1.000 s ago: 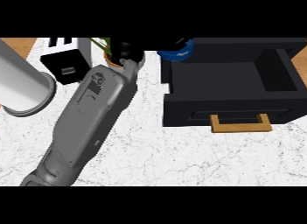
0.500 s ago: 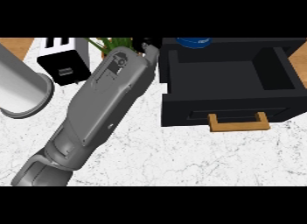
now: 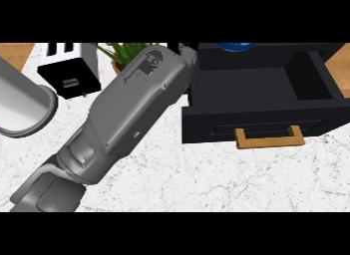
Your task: Pick up the can, place it into the drawer and close the drawer
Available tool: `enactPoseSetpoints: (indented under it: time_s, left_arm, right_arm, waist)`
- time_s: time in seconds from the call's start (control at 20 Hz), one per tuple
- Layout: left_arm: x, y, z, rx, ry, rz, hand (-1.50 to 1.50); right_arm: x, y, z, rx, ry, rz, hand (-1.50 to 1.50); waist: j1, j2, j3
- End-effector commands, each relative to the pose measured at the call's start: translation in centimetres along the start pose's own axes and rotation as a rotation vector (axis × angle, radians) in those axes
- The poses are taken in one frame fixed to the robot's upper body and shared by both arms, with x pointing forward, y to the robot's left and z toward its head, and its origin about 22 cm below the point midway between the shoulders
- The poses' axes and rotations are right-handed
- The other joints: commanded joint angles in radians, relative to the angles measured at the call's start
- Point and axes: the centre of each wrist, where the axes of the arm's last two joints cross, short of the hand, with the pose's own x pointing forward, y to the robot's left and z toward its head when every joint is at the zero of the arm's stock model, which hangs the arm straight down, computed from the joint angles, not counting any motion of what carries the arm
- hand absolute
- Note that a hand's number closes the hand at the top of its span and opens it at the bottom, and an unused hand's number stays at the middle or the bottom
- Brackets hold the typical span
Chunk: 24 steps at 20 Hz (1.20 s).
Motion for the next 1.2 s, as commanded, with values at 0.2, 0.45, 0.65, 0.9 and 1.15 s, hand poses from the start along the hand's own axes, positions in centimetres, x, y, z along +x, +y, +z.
enactPoseSetpoints:
  time_s: [0.2, 0.45, 0.65, 0.9, 1.15]
  left_arm:
    - [-1.6, -0.8, 0.1, 0.037, 0.033, -0.046, 1.5]
    - [-2.8, -0.1, -0.5, 0.038, 0.053, -0.069, 1.5]
    - [-2.3, -1.8, 0.4, 0.061, 0.073, -0.114, 1.5]
    - [-4.0, -0.9, 0.4, 0.098, 0.069, -0.148, -1.5]
    - [-4.5, -0.5, 0.2, 0.139, 0.065, -0.154, -1.5]
  right_arm:
    - [-0.2, 0.0, -0.4, 0.018, -0.003, -0.032, -1.5]
    - [-0.2, 0.7, -1.3, 0.03, -0.002, -0.01, -1.5]
    - [0.6, 0.5, 0.0, 0.027, -0.001, -0.002, -1.5]
    - [0.2, 1.3, -1.0, 0.042, 0.006, -0.023, -1.5]
    - [0.4, 0.8, -1.3, 0.028, -0.001, 0.002, -1.5]
  waist:
    - [-0.023, 0.002, 0.001]
    - [-0.029, 0.011, 0.001]
    - [-0.034, 0.002, 0.001]
    - [-0.044, 0.011, 0.001]
    - [-0.048, 0.014, 0.002]
